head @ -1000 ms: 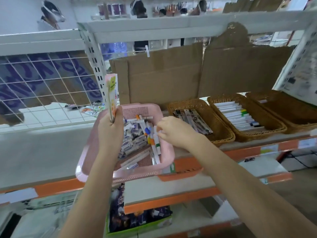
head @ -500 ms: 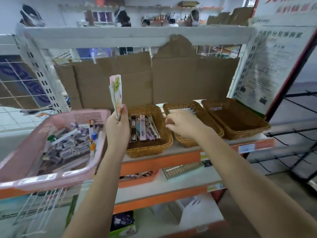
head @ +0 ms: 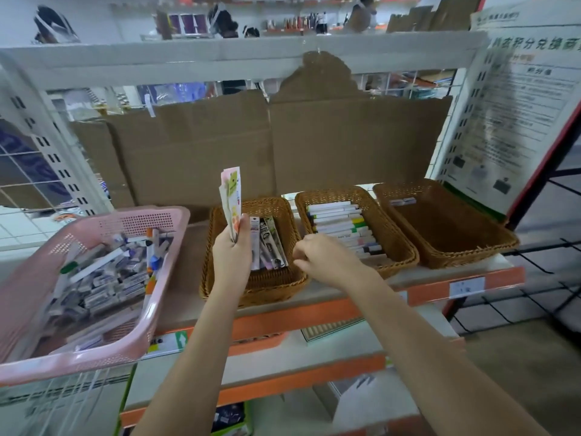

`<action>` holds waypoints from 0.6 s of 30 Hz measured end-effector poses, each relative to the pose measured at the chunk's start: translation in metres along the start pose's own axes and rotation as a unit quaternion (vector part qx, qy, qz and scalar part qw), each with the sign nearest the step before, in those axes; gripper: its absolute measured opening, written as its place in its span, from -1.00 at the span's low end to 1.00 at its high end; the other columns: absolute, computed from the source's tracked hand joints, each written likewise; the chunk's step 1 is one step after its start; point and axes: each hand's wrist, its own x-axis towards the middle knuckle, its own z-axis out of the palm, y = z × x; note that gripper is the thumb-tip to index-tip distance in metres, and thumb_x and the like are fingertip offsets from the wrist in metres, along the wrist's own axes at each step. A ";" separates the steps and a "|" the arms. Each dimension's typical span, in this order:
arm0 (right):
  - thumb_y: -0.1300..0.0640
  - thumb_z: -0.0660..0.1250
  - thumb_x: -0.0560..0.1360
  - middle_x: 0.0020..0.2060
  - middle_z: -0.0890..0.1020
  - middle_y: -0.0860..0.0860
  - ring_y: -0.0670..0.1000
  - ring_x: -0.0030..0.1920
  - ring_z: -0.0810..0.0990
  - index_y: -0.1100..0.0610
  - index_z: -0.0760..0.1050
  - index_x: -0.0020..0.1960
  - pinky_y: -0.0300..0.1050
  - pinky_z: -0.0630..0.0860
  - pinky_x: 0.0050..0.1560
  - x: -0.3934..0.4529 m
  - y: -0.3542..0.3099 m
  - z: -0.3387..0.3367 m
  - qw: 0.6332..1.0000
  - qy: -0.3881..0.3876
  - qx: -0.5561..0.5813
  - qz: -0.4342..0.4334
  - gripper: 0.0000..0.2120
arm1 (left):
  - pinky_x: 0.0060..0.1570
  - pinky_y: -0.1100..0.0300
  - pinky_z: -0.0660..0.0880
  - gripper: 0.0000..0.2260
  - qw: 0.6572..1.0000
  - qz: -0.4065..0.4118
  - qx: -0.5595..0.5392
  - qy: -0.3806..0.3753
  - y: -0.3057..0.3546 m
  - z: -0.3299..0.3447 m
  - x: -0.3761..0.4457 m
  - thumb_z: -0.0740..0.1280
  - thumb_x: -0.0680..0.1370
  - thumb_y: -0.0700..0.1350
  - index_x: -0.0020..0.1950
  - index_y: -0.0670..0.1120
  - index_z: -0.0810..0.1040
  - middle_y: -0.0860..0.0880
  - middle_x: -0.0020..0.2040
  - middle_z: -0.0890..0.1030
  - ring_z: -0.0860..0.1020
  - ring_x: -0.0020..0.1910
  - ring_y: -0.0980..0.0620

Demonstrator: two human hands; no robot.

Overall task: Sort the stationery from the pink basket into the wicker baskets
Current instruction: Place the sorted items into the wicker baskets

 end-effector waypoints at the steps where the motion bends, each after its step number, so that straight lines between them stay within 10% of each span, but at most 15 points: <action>1: 0.08 0.19 0.59 0.08 0.56 0.04 0.01 0.07 0.50 0.14 0.52 0.16 -0.10 0.48 0.06 0.004 -0.001 0.003 1.000 -0.003 0.002 -0.002 -0.77 | -0.56 0.45 0.27 -0.72 1.000 -0.012 0.000 -0.005 -0.003 0.000 0.003 0.22 0.57 0.14 -0.28 0.04 0.42 0.15 -0.54 0.41 0.39 -0.54 0.21; 14: 0.12 0.25 0.56 -0.02 0.59 -0.01 -0.03 -0.05 0.56 0.09 0.59 0.05 -0.18 0.50 -0.07 0.045 -0.010 0.019 0.989 -0.019 0.137 -0.055 -0.84 | -0.62 0.43 0.31 -0.74 0.995 -0.050 -0.045 -0.080 -0.012 -0.001 0.010 0.26 0.60 -0.02 -0.28 -0.05 0.42 0.10 -0.60 0.47 0.43 -0.65 0.23; 18: 0.11 0.27 0.57 -0.12 0.64 -0.07 -0.12 -0.20 0.62 0.05 0.57 0.08 -0.53 0.42 -0.28 0.058 -0.018 0.004 0.959 0.040 0.279 -0.029 -0.85 | -0.52 0.41 0.35 -0.79 0.992 -0.064 -0.043 -0.098 -0.022 -0.005 0.015 0.30 0.57 -0.05 -0.27 0.00 0.46 0.12 -0.55 0.50 0.45 -0.56 0.24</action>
